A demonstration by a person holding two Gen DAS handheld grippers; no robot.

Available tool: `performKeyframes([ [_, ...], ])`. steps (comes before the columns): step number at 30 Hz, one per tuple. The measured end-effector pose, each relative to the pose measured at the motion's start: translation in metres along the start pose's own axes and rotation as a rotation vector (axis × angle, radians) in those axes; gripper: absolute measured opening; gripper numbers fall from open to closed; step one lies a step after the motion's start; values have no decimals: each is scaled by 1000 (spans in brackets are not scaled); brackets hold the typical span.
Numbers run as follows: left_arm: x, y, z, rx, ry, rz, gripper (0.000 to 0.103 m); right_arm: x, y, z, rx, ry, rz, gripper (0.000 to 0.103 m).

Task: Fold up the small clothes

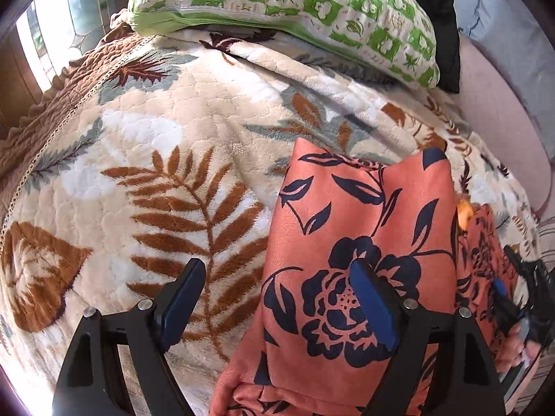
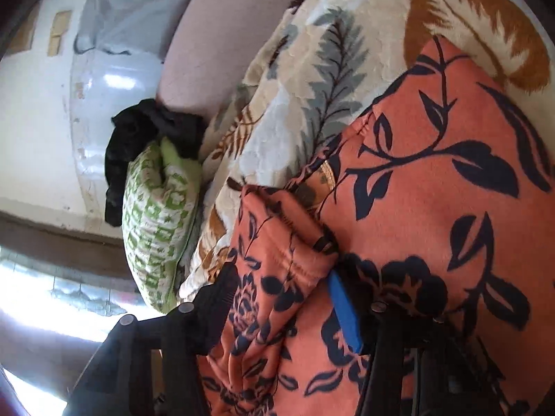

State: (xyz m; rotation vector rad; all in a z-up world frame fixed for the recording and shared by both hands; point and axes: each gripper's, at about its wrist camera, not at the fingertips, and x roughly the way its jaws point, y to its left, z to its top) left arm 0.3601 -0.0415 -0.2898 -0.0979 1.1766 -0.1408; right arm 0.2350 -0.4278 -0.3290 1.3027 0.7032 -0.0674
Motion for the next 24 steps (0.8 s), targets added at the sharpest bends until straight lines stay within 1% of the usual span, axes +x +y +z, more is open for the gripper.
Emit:
performKeyframes([
  [2, 6, -2, -2, 20, 21, 26, 85, 6, 4, 8, 19, -42, 3, 45],
  [3, 9, -3, -2, 21, 34, 34, 85, 9, 9, 10, 6, -52, -2, 28],
  [4, 11, -1, -4, 19, 43, 35, 85, 12, 15, 11, -14, -49, -16, 17],
  [5, 12, 0, -5, 20, 47, 32, 85, 14, 21, 11, -36, -44, -34, 9],
  [7, 11, 1, -6, 31, 42, 34, 85, 5, 39, 9, -108, -75, -63, 9],
  [8, 10, 1, -7, 38, 40, 40, 86, -8, 50, 6, -150, -113, -57, 9],
  [11, 11, -4, -9, 46, 38, 58, 86, -60, 73, 1, -246, -238, -18, 8],
  [13, 9, -6, -11, 50, 32, 69, 86, -99, 80, -2, -296, -305, -18, 8],
  [14, 9, -8, -12, 57, 26, 79, 86, -113, 79, -3, -316, -322, -29, 8],
  [15, 9, -11, -14, 66, 18, 92, 86, -122, 74, -1, -327, -309, -46, 8],
  [16, 10, -14, -15, 78, 11, 106, 87, -125, 65, 1, -333, -279, -82, 9],
  [17, 10, -17, -16, 89, 4, 122, 88, -124, 52, 2, -331, -248, -138, 9],
  [19, 7, -23, -19, 107, -9, 145, 88, -119, 20, -1, -307, -171, -272, 12],
  [20, 6, -23, -18, 115, -12, 153, 88, -118, 2, -3, -274, -126, -335, 12],
  [21, 4, -24, -19, 123, -14, 161, 88, -117, -16, -3, -228, -81, -379, 12],
  [22, 2, -26, -20, 130, -14, 170, 88, -122, -31, -3, -187, -58, -382, 13],
  [23, -1, -28, -21, 137, -21, 182, 88, -131, -40, -4, -157, -73, -346, 15],
  [24, -6, -31, -25, 149, -38, 196, 88, -143, -45, -4, -134, -112, -356, 20],
])
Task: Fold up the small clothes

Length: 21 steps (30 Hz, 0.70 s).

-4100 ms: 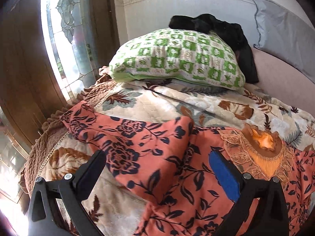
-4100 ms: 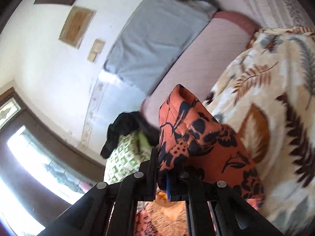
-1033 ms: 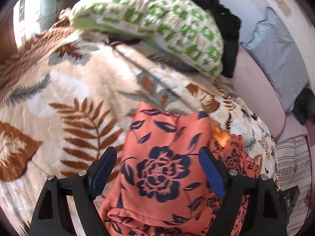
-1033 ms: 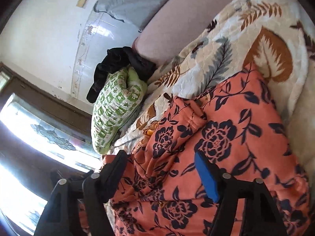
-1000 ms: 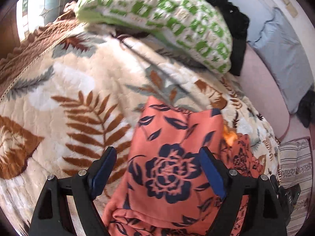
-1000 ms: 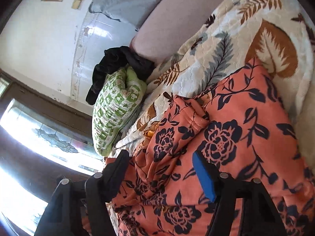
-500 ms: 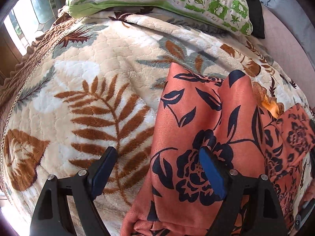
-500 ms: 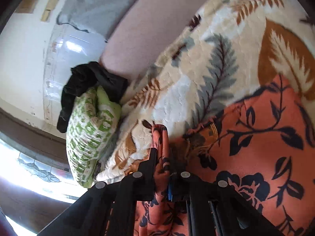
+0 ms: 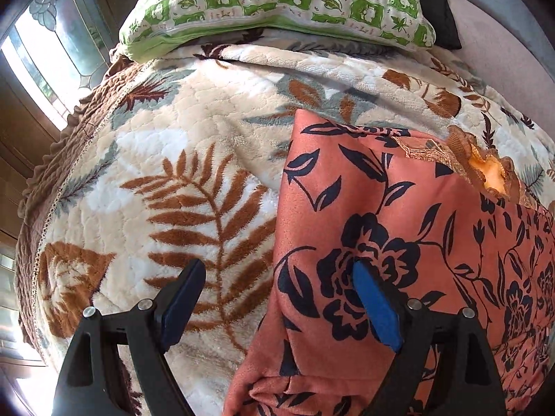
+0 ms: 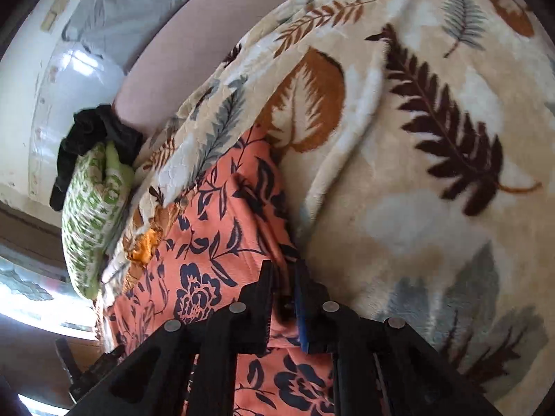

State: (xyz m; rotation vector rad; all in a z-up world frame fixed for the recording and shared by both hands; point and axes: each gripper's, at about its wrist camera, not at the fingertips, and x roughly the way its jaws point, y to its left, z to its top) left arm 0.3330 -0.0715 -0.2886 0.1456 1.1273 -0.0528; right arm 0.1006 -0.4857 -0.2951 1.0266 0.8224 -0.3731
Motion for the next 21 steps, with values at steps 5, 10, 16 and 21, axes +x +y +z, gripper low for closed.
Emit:
performKeyframes([
  [5, -31, -21, -3, 73, -137, -33, 88, -31, 10, 6, -42, -150, 73, 21],
  [10, -13, -43, -8, 120, -54, -34, 88, -4, 76, -13, -302, -33, 147, 21],
  [16, -11, -40, -5, 82, -45, -65, 90, 32, 91, -38, -435, 95, 14, 21],
  [21, -15, -41, 14, 28, -115, -127, 90, 24, 109, -14, -425, -44, 73, 21],
])
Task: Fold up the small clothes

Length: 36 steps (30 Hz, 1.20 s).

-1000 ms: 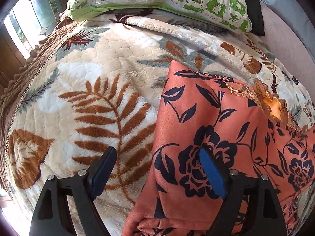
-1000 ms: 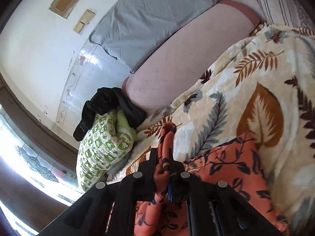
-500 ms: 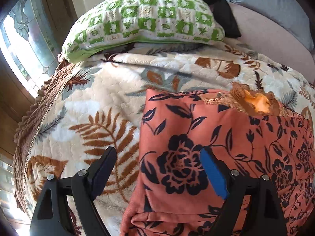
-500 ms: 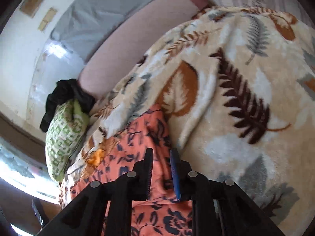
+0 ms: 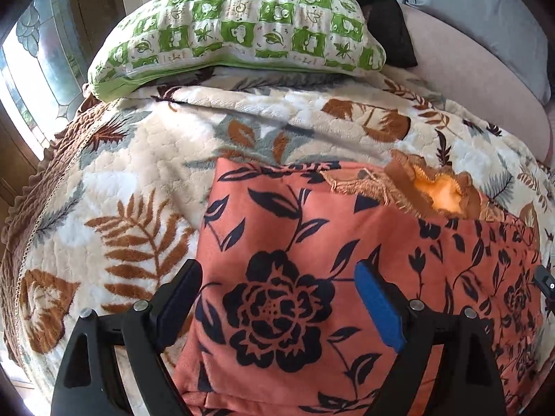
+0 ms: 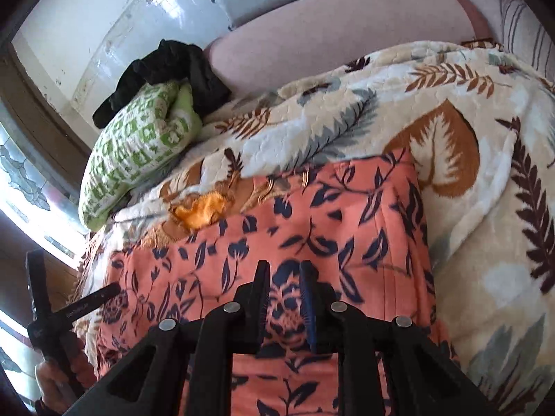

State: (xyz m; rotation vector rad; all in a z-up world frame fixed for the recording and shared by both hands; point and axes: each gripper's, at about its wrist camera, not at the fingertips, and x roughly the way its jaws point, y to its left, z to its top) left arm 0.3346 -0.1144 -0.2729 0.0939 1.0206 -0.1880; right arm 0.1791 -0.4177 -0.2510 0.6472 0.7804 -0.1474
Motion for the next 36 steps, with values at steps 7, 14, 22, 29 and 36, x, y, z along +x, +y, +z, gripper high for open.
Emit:
performKeyframes([
  [7, 37, -4, 13, -23, 67, 78, 90, 45, -35, 19, 146, 93, 28, 21],
  [14, 7, -16, -3, 18, 37, 3, 90, 30, 21, -15, -1, 180, 209, 23],
  [22, -24, -3, -45, 126, 56, 38, 90, -4, 47, -49, -69, 198, 154, 25],
  [29, -80, 86, -110, -49, 30, -16, 90, -117, -9, -81, 36, 77, 145, 72],
  [36, -109, 153, -178, -160, 58, -73, 85, -190, -60, -121, 68, 100, 89, 79],
])
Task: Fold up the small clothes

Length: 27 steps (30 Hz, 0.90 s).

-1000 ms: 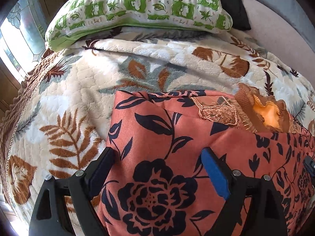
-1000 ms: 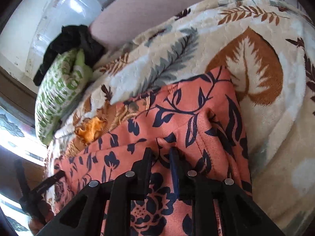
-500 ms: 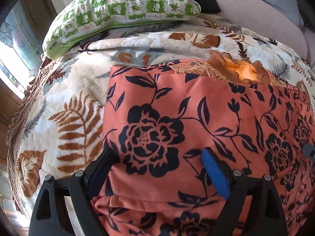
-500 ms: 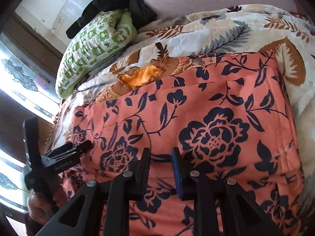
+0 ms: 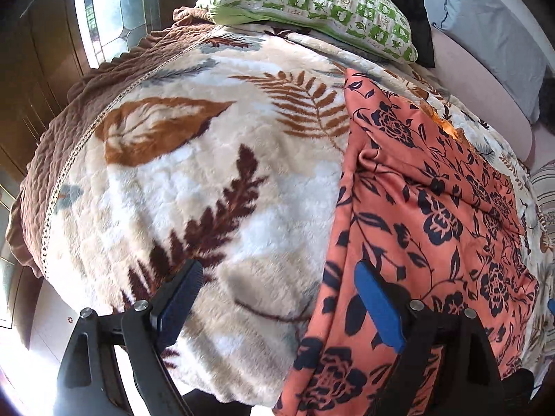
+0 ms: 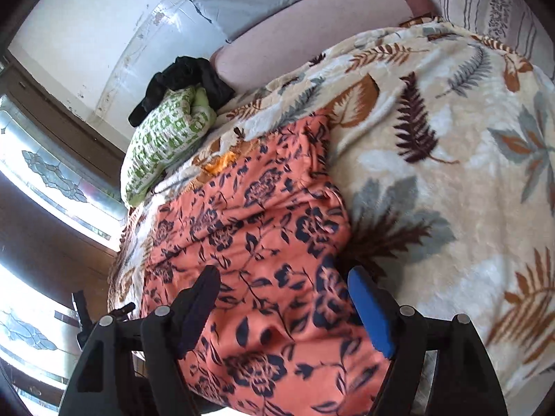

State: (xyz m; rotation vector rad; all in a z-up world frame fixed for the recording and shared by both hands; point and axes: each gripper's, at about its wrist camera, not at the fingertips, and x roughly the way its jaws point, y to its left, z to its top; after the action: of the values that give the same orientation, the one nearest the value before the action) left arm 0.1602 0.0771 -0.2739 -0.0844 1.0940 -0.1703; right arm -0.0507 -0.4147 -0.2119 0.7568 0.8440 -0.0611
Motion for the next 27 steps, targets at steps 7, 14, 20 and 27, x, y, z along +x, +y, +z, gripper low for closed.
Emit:
performKeyframes([
  [7, -5, 12, -35, -4, 116, -134, 29, 13, -38, -28, 66, 128, -24, 79],
  [14, -3, 12, -66, 21, 162, -146, 26, 45, -49, -44, 71, 169, -61, 77],
  [20, -4, -6, -90, 129, 174, -205, 18, 49, -25, -64, -18, 249, 68, 56],
  [27, 8, 8, -105, 42, 232, -209, 30, 46, -32, -78, 3, 250, 63, 57],
])
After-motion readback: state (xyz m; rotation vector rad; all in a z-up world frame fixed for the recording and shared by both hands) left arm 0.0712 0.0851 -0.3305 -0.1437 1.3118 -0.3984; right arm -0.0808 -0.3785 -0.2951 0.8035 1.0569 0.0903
